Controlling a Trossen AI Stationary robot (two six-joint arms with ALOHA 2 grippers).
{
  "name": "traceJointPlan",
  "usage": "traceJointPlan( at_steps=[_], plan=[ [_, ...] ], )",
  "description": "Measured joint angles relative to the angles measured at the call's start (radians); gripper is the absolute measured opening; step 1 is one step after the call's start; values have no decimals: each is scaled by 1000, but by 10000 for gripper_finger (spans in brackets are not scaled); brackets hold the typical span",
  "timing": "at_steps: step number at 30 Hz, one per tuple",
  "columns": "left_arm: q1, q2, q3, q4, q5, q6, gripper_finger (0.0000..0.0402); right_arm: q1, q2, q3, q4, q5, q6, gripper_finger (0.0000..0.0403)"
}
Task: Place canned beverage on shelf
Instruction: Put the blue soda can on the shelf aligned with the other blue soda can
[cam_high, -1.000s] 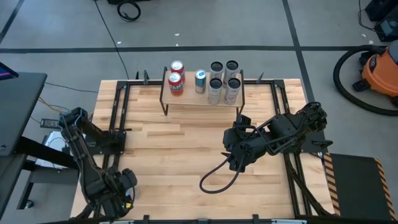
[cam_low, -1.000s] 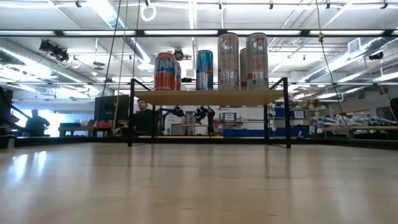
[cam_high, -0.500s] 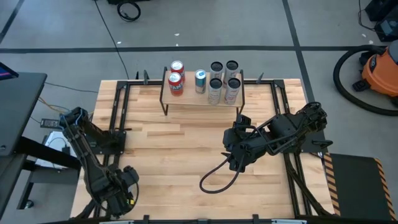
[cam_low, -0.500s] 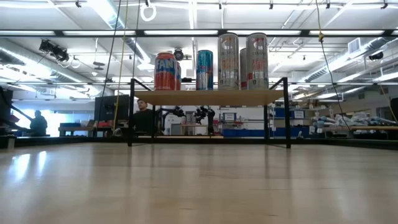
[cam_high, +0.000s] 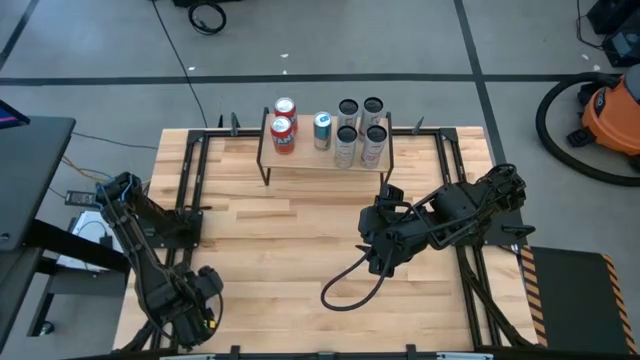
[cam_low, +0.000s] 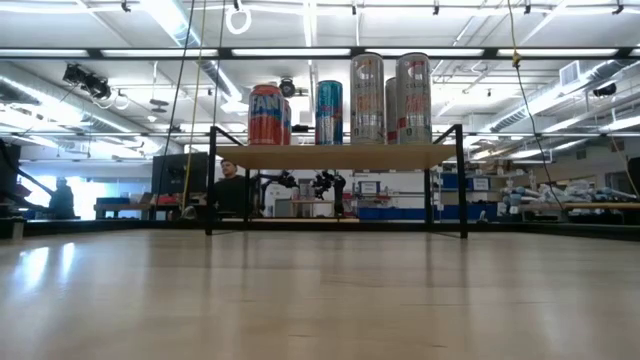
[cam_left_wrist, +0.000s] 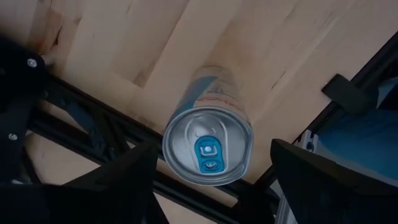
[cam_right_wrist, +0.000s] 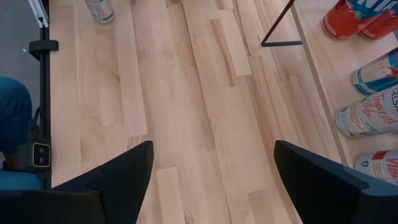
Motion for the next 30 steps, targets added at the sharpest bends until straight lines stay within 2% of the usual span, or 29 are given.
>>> traceJointPlan(
  at_steps=[13,24,30],
  plan=[
    [-3,57,-2,-3,-2,36,314,0,0,0,1,-19,0,343],
    [-2,58,-2,8,-3,33,313,9,0,0,18,-26,0,343],
    [-2,58,-2,6,-3,11,284,9,0,0,24,-26,-2,343]
  ],
)
